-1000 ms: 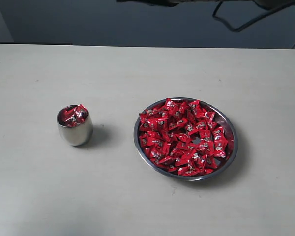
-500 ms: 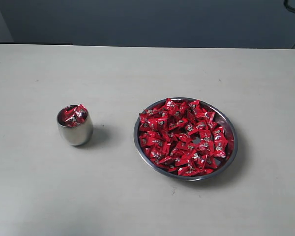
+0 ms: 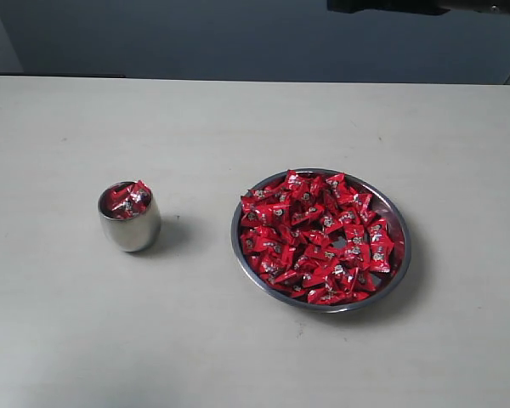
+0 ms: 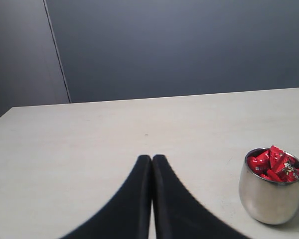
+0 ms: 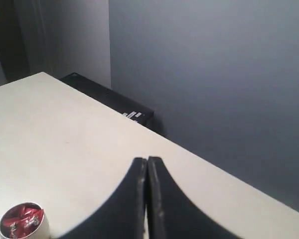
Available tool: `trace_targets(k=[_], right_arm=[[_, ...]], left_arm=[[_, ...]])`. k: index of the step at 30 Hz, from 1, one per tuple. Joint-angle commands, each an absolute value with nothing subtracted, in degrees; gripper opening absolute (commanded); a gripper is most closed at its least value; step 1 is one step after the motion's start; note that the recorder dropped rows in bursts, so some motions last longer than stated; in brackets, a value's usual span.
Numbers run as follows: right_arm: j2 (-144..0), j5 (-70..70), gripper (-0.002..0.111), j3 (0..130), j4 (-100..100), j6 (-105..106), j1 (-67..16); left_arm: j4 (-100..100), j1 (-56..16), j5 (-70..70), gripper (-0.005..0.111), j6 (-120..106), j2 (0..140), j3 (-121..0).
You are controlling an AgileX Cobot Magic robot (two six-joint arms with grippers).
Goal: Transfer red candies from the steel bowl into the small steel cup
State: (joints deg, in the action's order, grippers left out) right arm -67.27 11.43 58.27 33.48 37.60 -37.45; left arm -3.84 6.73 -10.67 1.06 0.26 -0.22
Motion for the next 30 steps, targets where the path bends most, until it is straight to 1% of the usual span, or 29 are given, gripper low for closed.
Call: trace_targets(k=[1,8,13,18,26,28,30], right_arm=[[-62.9,12.7,-0.001,58.0,31.0,37.4,-37.1],[-57.9,17.4,-0.001,58.0,28.9,37.5,-37.1],[-55.6,20.3,-0.001,58.0,22.2,33.8,-37.1],[-55.2,21.0,-0.001,58.0,6.1,16.3,-37.1],[-54.5,31.9,-0.001,58.0,-20.6,-9.3,-37.1],[-53.8,34.5,-0.001,58.0,-24.2,-13.7,-36.3],[-52.2,34.5,-0.001,56.8,-24.3,-15.1,-33.5]], left_arm=[[-3.9,6.8,-10.3,0.000,1.1,0.0,0.0],[-3.9,6.8,-10.3,0.000,1.1,0.0,0.0],[-3.9,6.8,-10.3,0.000,1.1,0.0,0.0],[-3.9,6.8,-10.3,0.000,1.1,0.0,0.0],[-3.9,6.8,-10.3,0.000,1.1,0.0,0.0],[-3.9,6.8,-10.3,0.000,1.1,0.0,0.0],[-3.9,6.8,-10.3,0.000,1.1,0.0,0.0]])
